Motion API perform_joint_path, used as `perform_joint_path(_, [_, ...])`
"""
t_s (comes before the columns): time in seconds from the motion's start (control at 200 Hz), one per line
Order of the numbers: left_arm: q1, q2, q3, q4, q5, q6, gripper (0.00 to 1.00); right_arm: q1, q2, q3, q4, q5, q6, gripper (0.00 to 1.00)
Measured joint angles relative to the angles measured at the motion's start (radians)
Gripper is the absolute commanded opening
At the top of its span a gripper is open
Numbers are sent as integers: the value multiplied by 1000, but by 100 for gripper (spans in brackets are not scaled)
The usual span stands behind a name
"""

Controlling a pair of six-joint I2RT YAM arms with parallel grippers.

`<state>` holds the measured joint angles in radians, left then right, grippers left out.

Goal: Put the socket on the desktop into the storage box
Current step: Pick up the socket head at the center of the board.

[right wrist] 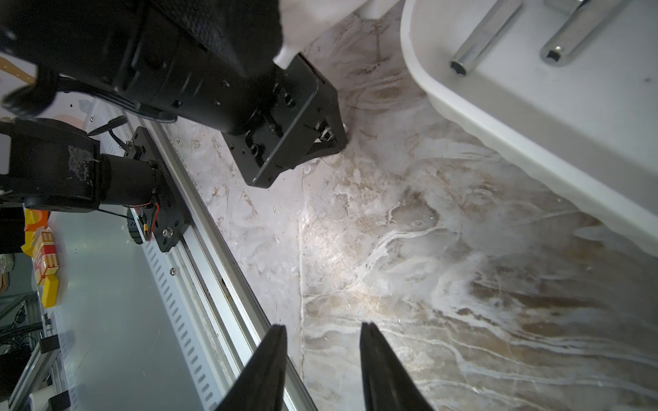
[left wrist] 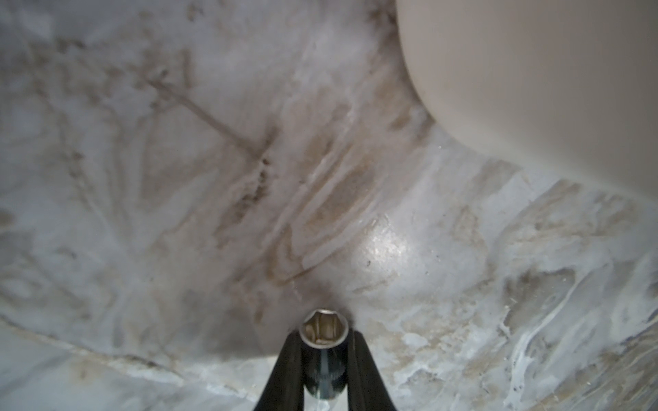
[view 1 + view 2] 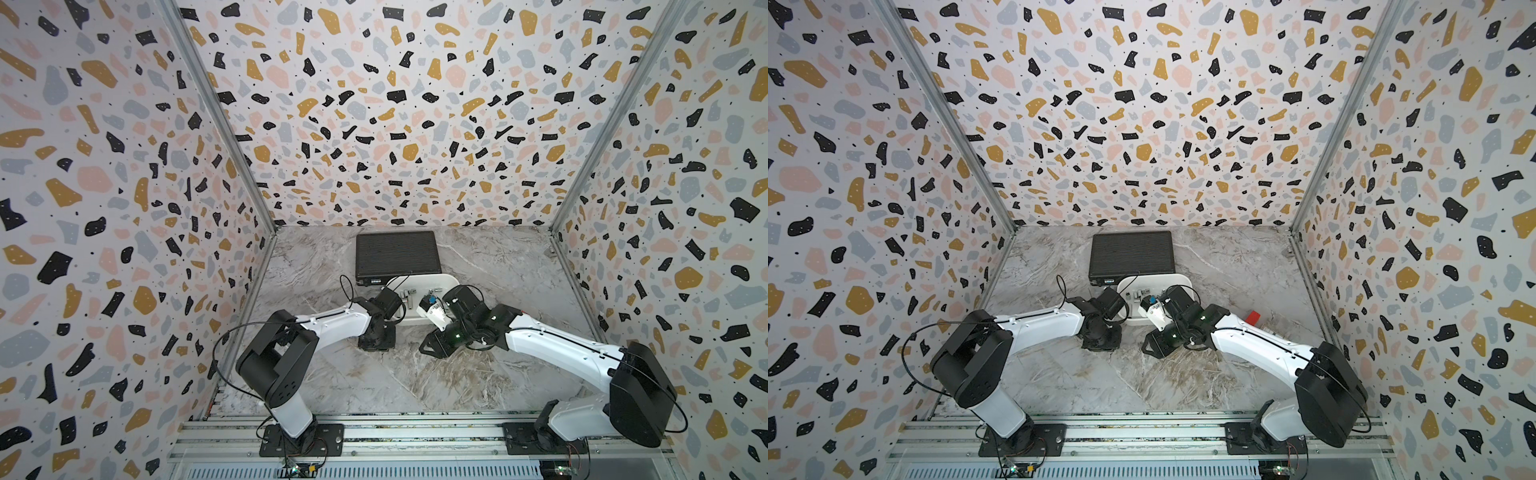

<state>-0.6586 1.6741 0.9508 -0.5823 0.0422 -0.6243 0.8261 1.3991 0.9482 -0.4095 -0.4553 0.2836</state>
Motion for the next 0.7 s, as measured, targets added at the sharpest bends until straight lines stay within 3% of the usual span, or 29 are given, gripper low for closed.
perform_joint_path(0.27, [0,-18,18,-34,0,3,4,-38,-22,-30,31,-31,38,39])
perform_joint_path(0.701, [0,-66,183,-106,1,33,4,-183,-116,-37,17,-50,71,39])
